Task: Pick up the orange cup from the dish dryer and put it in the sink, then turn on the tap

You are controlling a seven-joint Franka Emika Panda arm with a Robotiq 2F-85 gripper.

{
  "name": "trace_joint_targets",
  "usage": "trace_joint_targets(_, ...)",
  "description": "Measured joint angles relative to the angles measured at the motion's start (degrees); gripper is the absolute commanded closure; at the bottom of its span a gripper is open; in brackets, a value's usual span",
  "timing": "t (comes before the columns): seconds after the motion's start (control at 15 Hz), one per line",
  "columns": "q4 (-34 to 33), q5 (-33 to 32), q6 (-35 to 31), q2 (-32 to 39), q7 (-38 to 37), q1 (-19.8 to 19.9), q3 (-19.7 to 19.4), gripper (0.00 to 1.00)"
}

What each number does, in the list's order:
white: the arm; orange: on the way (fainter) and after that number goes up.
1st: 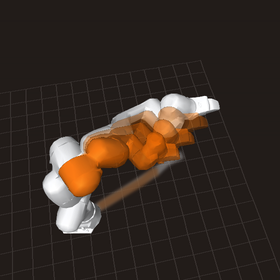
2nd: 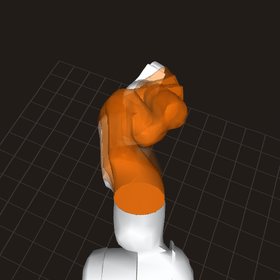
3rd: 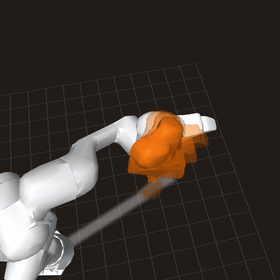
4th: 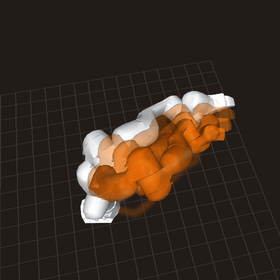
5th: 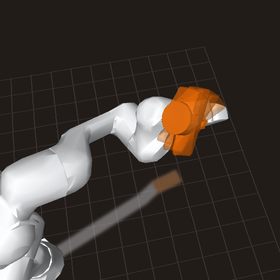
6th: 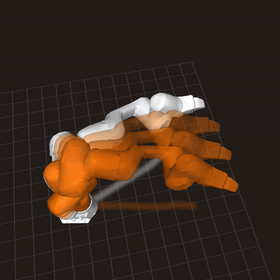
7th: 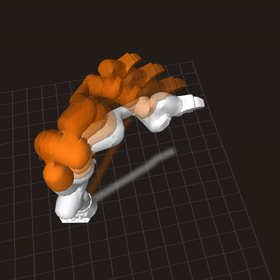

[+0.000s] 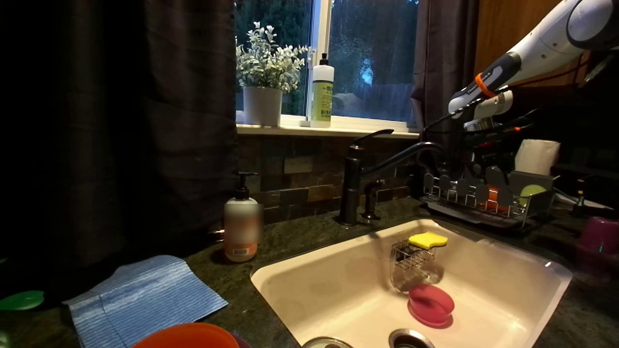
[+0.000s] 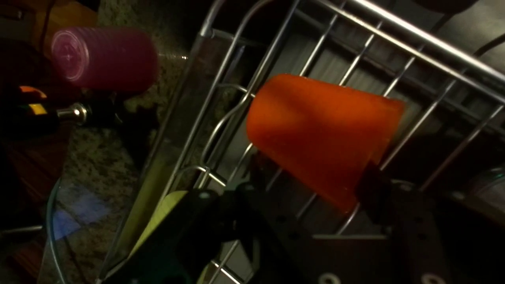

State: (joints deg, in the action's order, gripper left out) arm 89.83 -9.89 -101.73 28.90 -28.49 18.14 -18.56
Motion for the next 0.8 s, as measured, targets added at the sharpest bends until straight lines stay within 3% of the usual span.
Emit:
trace_joint_targets(0.27, 0.0, 0.0, 0.3, 0.0, 0.5, 0.0, 0.0, 0.99)
trace_joint_targets(0.8, 0.2, -2.1, 1.0, -1.7, 1.0, -0.1, -0.8, 0.99)
